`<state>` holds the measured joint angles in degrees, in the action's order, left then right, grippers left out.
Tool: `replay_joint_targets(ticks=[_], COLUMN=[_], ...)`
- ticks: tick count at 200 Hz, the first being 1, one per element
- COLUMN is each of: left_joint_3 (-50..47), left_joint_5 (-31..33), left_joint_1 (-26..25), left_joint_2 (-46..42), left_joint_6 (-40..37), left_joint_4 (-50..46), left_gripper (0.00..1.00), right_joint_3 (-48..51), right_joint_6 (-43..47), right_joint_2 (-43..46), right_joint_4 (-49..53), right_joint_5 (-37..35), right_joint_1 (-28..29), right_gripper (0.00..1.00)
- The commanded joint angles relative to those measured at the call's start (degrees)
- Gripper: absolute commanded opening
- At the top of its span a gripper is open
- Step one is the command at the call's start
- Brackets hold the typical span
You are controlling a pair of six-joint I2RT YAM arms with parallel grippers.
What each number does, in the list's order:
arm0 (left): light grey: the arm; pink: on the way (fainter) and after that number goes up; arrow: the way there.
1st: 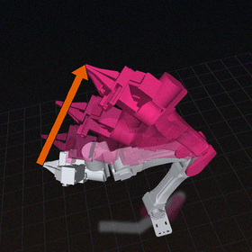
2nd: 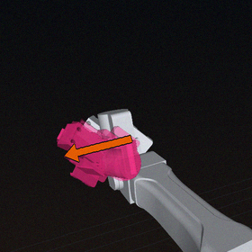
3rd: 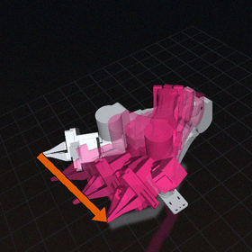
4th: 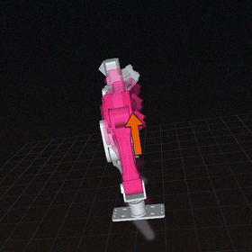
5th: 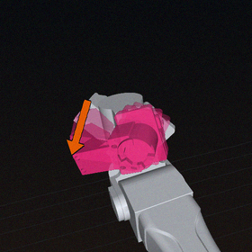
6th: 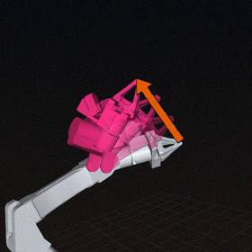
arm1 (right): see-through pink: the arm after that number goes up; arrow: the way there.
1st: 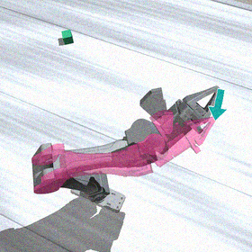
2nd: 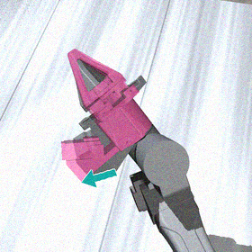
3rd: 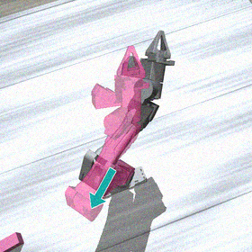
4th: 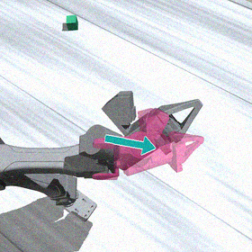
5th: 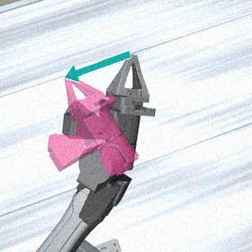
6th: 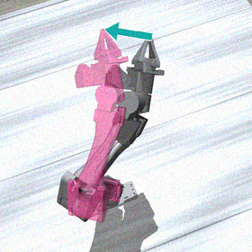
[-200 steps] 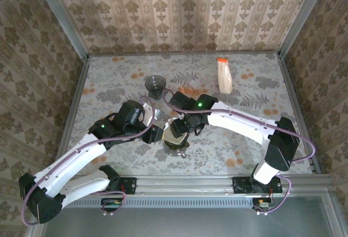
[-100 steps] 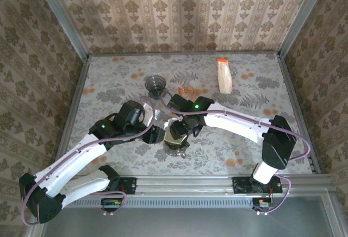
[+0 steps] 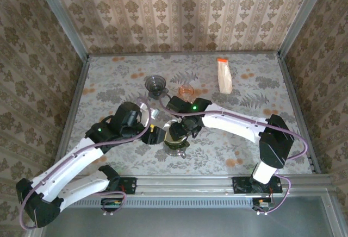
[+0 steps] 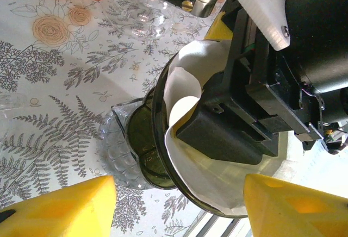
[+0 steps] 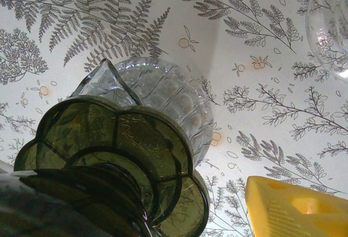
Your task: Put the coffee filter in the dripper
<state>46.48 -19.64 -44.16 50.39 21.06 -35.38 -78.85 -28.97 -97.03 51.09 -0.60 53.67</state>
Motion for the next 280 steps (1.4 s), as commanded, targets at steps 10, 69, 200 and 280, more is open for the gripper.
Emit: replay_joint_targets(ticks=[10,69,200,280], left_joint_3=[-1.0,-1.1,-1.4,-1.6], left_joint_5=[0.0,0.2,0.0,0.0], left_joint_1=[0.3,0.3,0.3,0.3], left_joint_2=[0.4,2.2,2.5,2.0], left_joint_6=[0.8,0.6,1.0,1.3], left_joint_4=[1.1,0.7,0.6,0.4], left_gripper=[0.64,0.55,0.48,0.48], right_joint_3=[0.6,0.8,1.5,3.2], right_joint_6=[-1.2,-1.4,-0.7,-1.7], right_joint_2=[-1.5,-1.6,7.6,14.5], right_joint_4=[0.2,0.2,-4.7,2.1], right_joint_5=[-1.8,-2.1,-3.8,-6.4], right_joint_1=[0.3,0.4,0.4,0.4], right_gripper=[0.67,0.68,0.70,0.66])
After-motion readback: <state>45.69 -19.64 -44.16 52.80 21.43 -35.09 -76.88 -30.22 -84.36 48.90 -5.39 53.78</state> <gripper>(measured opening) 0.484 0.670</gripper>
